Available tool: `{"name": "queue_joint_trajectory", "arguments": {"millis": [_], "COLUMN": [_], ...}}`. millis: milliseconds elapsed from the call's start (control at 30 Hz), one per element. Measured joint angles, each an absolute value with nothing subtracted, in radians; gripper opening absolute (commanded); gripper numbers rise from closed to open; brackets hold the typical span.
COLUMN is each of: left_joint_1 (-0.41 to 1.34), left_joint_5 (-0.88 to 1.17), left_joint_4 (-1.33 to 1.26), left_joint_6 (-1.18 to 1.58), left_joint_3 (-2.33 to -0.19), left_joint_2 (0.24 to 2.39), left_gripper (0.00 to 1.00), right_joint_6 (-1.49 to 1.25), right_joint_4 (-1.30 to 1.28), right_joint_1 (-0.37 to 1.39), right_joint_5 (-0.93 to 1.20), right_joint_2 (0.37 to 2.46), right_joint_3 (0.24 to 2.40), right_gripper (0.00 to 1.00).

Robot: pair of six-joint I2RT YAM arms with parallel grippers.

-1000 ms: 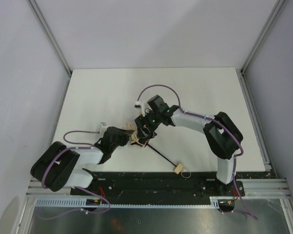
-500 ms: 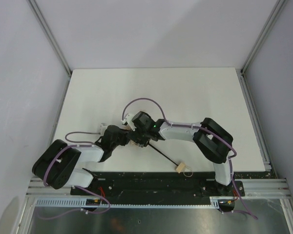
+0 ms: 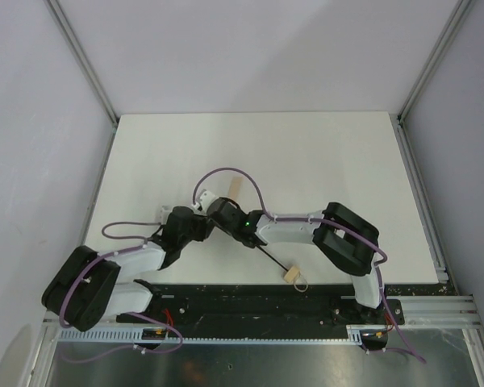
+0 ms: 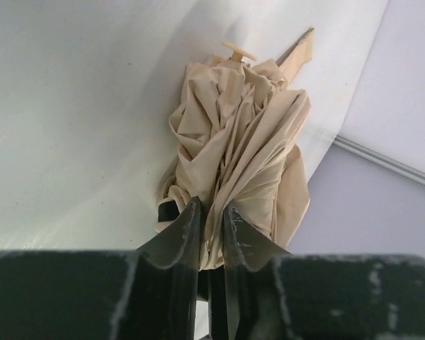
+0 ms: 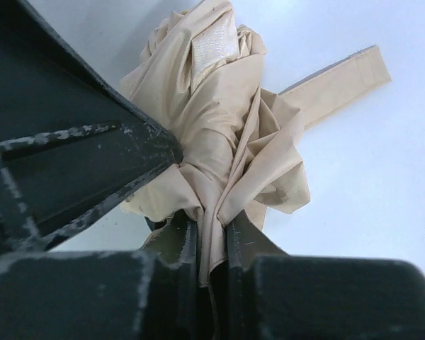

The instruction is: Put away the umbrella

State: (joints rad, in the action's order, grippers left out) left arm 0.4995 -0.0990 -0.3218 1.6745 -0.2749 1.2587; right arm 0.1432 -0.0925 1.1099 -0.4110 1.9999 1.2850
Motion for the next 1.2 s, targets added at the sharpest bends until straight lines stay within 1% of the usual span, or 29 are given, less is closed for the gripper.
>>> {"name": "queue_joint_trajectory", "arguments": {"millis": [33,67,133,200,267,400,600,700,833,1000,1100,1133,1200], "left_joint_1": [0.498,0.498,0.496,0.487,0.467,0.398,0.3,0.289,0.289,0.305,0.329,0.34,0.359], "left_joint_5": [-0.101,-0.102,-0.099,-0.095,-0.083,-0.028,0.015,0.033,0.076,0.065,0.03,0.018,-0.004], "left_joint_4": [-0.313,-0.303,-0.263,-0.227,-0.199,-0.169,-0.155,-0.161,-0.191,-0.231,-0.255,-0.266,-0.284], "left_joint_6": [1.67,1.66,1.636,1.611,1.58,1.521,1.464,1.441,1.412,1.405,1.405,1.404,1.4], "left_joint_3": [-0.275,-0.274,-0.263,-0.252,-0.241,-0.217,-0.176,-0.18,-0.223,-0.251,-0.251,-0.253,-0.264], "left_joint_2": [1.247,1.234,1.192,1.152,1.107,1.012,0.914,0.937,1.056,1.134,1.155,1.169,1.208], "left_gripper": [0.45,0.56,0.74,0.91,0.97,0.99,0.99,1.0,0.99,0.99,0.93,0.87,0.72], "right_joint_6": [0.147,0.15,0.153,0.152,0.147,0.123,0.068,0.029,-0.028,-0.065,-0.075,-0.077,-0.08], "right_joint_4": [-0.077,-0.057,-0.017,0.019,0.047,0.096,0.13,0.138,0.143,0.131,0.125,0.122,0.116], "right_joint_1": [1.105,1.097,1.074,1.039,1.009,0.942,0.856,0.818,0.78,0.76,0.753,0.748,0.74], "right_joint_5": [-0.4,-0.381,-0.319,-0.225,-0.131,0.065,0.344,0.478,0.629,0.744,0.77,0.777,0.783], "right_joint_2": [2.0,1.997,1.995,1.996,1.996,2.004,2.033,2.057,2.089,2.106,2.111,2.111,2.111], "right_joint_3": [1.278,1.267,1.256,1.251,1.25,1.248,1.248,1.255,1.265,1.264,1.266,1.266,1.267], "right_gripper": [0.0,0.0,0.0,0.0,0.0,0.0,0.0,0.0,0.0,0.0,0.0,0.0,0.0]}}
